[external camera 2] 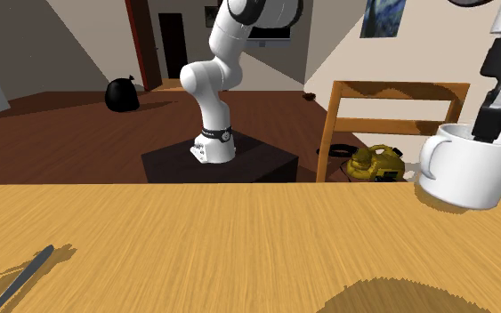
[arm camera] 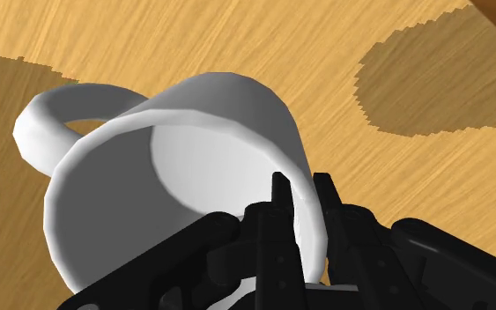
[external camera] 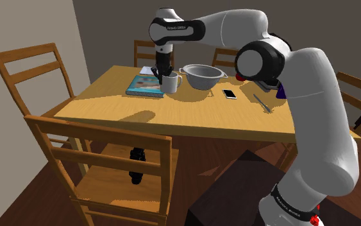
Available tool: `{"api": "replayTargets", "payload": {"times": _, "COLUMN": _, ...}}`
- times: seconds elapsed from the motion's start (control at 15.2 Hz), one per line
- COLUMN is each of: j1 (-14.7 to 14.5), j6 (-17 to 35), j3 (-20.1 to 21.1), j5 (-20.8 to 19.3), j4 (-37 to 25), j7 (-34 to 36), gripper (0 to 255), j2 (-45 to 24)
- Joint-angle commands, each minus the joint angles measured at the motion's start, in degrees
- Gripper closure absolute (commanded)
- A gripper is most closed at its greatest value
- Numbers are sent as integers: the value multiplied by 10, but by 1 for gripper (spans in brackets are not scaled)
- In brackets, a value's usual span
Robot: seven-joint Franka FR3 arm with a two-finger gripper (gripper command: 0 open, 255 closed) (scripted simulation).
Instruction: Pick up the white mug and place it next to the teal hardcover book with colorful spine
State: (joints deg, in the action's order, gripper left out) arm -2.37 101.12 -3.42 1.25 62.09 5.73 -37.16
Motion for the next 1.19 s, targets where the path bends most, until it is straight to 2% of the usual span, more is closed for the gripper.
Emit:
{"api": "replayTargets", "payload": {"times": 0.0, "j1": -7, "j6": -40, "j3": 3, "j5": 1, "j4": -110, "j7": 12, "gripper": 255, "j2": -71}}
{"api": "replayTargets", "payload": {"times": 0.07, "j1": -8, "j6": -57, "j3": 4, "j5": 1, "j4": -154, "j7": 16, "gripper": 255, "j2": -98}}
{"api": "replayTargets", "payload": {"times": 0.53, "j1": -10, "j6": 8, "j3": 4, "j5": 1, "j4": -75, "j7": 15, "gripper": 255, "j2": -83}}
{"api": "replayTargets", "payload": {"times": 1.12, "j1": -11, "j6": 80, "j3": 4, "j5": 1, "j4": -8, "j7": 15, "gripper": 255, "j2": -88}}
